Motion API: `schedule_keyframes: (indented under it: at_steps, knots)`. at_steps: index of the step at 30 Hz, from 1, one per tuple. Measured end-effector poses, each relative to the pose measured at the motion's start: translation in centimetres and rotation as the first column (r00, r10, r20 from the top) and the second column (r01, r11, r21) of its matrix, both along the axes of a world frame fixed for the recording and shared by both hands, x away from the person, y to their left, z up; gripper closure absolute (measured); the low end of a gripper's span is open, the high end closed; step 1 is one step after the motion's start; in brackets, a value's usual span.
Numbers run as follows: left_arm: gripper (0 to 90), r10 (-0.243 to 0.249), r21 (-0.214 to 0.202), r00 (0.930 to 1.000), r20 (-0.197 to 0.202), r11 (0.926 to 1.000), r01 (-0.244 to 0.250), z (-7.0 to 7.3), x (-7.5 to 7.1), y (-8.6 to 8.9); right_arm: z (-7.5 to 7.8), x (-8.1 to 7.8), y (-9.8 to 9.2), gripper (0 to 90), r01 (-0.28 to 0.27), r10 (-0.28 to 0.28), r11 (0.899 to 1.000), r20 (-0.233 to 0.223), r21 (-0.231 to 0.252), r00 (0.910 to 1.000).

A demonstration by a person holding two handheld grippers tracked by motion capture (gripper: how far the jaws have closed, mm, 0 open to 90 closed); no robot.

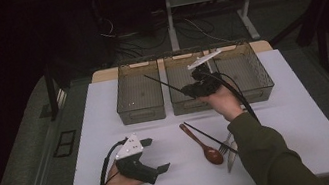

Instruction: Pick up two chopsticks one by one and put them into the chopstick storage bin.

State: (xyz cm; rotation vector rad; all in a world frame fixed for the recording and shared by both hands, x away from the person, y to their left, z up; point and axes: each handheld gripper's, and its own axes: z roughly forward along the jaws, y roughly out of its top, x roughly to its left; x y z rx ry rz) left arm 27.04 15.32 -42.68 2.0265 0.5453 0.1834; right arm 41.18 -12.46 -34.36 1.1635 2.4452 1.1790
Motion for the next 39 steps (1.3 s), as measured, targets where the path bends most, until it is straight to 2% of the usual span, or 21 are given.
schedule_keyframes:
  at_steps: [6, 11, 24, 32, 39]
  knots:
    - [0.0, -0.005, 0.001, 1.0000, 0.006, 1.0000, 0.005, 0.0, 0.0, 0.0, -0.2, 1.7, 2.2, 86.1, 0.012, -0.013, 1.000, -0.011, -0.021, 0.9999]
    - [0.0, -0.008, 0.002, 0.9999, 0.009, 1.0000, 0.008, 0.1, 0.0, 0.0, -0.3, 2.9, 4.2, 86.1, 0.010, -0.011, 0.998, -0.016, -0.058, 0.9998]
    - [0.0, -0.014, 0.000, 0.9998, 0.012, 0.9999, 0.014, 0.2, 0.0, 0.0, -1.2, 5.0, 9.0, 86.0, 0.018, -0.023, 0.994, -0.046, -0.105, 0.9987]
    - [0.0, -0.013, -0.003, 0.9999, 0.008, 0.9999, 0.013, 0.2, -0.1, 0.0, -1.8, 6.0, 11.2, 86.0, 0.011, -0.018, 0.992, -0.054, -0.127, 0.9984]
    - [0.0, -0.014, -0.005, 0.9999, 0.008, 0.9999, 0.014, 0.2, -0.1, -0.1, -2.7, 6.6, 12.4, 85.8, 0.017, -0.028, 0.991, -0.084, -0.131, 0.9961]
